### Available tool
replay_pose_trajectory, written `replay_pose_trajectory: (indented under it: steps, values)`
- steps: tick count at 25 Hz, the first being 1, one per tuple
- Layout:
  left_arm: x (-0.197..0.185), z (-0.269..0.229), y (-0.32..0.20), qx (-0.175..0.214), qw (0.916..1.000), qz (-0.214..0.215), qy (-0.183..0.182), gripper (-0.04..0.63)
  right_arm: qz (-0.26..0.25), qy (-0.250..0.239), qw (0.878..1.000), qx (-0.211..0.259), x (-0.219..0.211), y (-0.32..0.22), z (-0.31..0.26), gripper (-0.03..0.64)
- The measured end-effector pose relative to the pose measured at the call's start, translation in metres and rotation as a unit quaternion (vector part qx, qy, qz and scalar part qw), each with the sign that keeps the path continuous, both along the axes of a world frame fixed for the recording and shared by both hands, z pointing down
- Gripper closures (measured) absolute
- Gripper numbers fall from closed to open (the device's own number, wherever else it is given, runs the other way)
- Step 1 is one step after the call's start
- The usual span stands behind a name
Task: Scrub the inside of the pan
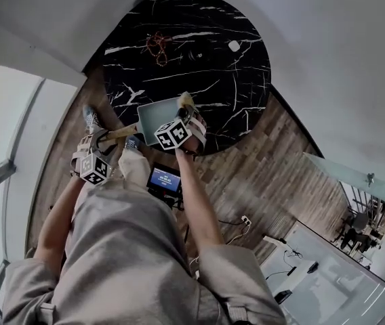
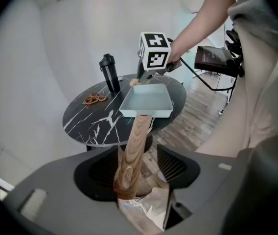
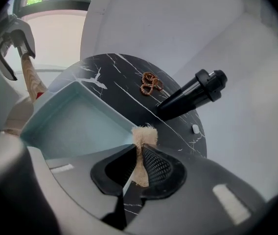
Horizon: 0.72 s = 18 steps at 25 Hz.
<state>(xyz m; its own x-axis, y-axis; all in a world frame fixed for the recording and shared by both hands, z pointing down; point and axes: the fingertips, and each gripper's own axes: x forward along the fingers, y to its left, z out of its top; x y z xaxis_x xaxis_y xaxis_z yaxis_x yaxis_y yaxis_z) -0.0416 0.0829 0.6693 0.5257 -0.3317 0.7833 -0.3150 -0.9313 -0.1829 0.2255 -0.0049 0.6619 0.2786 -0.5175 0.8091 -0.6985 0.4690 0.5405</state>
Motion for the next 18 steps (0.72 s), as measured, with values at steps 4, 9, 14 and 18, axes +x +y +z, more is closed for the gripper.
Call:
replay_pose_trajectory:
  steps: [4,9,14,18]
  values:
    - [-0.003,0.006,-0.004,-0.005,1.0,-0.003,0.001,0.367,0.011,-0.017,0.999,-0.03,-0.003,-0.003,0.012,0.557]
    - [-0.006,0.011,-0.011,0.001,0.9998,0.02,-0.002,0.4,0.029,-0.038,0.997,-0.061,-0.007,-0.008,0.022,0.552]
    - [-0.003,0.013,-0.01,-0.006,0.999,0.044,0.004,0.419,0.047,-0.051,0.994,-0.081,-0.009,-0.012,0.027,0.551]
    - [-0.003,0.014,-0.006,-0.005,0.9985,0.053,0.009,0.463,0.069,-0.081,0.99,-0.096,-0.012,-0.014,0.03,0.549]
